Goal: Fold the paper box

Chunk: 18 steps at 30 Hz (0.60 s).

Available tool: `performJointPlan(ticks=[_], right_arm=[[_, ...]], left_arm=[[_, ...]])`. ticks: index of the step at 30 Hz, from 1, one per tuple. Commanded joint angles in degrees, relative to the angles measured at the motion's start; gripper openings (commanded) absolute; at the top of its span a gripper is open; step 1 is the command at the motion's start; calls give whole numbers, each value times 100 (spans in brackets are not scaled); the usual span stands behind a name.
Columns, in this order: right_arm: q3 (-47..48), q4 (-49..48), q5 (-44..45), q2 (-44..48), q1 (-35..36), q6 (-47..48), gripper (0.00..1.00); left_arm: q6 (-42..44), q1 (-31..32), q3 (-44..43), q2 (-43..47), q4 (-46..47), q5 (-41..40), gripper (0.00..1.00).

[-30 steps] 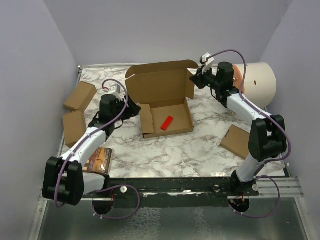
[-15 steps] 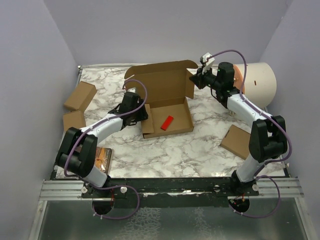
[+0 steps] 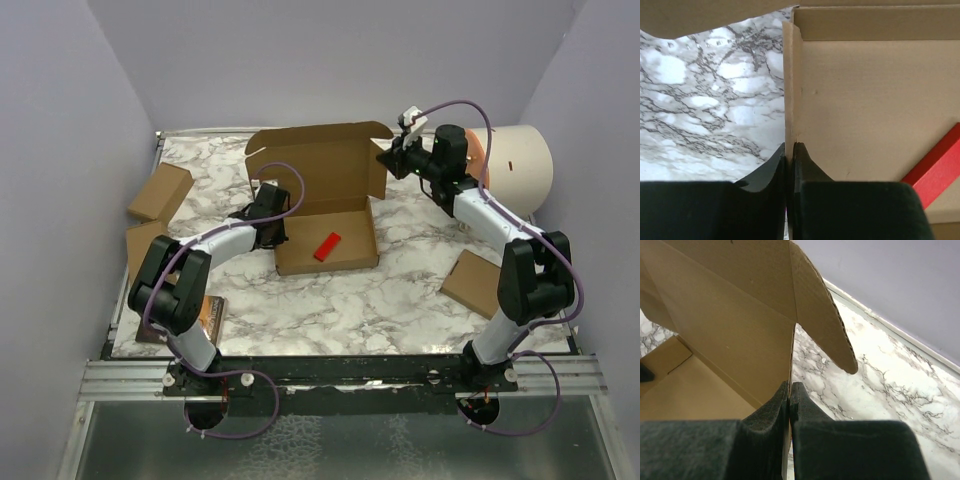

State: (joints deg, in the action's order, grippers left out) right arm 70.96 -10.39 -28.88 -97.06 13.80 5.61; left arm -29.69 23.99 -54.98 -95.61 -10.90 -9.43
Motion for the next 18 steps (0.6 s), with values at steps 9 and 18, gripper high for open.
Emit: performJointPlan(ticks=[9,18], right_arm=[[-36,-209,-96,229,-18,-20,1],[-43,-211,-132,217,-18,-27,1]], left_arm=[[660,535,-762,-741,-1495,-2032,0],[577,535,-804,-630,-1259,-1513,15]])
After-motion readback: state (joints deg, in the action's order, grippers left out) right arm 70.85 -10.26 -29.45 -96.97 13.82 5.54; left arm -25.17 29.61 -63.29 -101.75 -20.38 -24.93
